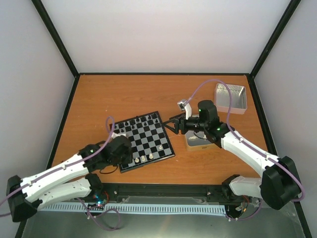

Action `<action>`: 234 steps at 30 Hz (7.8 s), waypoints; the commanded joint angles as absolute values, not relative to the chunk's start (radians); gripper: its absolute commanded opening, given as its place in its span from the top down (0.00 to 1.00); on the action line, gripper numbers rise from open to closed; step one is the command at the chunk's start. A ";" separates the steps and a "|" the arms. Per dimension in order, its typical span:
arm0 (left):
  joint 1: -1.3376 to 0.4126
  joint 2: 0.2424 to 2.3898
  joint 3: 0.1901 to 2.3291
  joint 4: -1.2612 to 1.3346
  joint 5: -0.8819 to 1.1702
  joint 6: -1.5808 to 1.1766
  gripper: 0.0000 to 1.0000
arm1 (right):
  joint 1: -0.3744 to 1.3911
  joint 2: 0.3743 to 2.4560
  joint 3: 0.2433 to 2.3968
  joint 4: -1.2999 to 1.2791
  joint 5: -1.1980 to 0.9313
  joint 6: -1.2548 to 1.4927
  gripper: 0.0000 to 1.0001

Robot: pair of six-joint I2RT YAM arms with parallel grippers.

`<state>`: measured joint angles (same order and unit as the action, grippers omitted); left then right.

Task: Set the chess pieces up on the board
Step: Place the chess piece on the chessboard, then pick up the chess piece from the storage box, then place the chess piece on the chessboard.

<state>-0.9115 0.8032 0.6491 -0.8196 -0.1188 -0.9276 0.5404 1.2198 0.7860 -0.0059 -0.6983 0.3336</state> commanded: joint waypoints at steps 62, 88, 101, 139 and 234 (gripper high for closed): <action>-1.105 0.665 0.729 -0.972 -0.613 -1.221 0.40 | 0.342 1.238 0.800 -0.369 0.078 0.578 0.36; -0.924 0.876 0.804 -0.477 -0.373 -0.755 0.21 | 0.370 1.674 0.923 -0.240 -0.077 0.321 0.51; -0.890 0.885 0.801 -0.476 -0.341 -0.762 0.19 | 0.432 1.784 0.945 -0.142 0.052 0.315 0.68; -0.613 0.884 0.826 -0.114 0.587 -0.914 0.14 | 0.644 1.281 1.045 -0.198 -0.912 0.085 0.94; -0.601 0.941 0.759 0.068 0.393 -1.252 0.35 | 0.739 1.204 0.714 0.556 -0.456 0.935 0.97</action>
<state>-0.6060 0.9894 0.7559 0.1593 0.4442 -1.3178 0.7357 1.2369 0.6758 0.6834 -0.5041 1.0016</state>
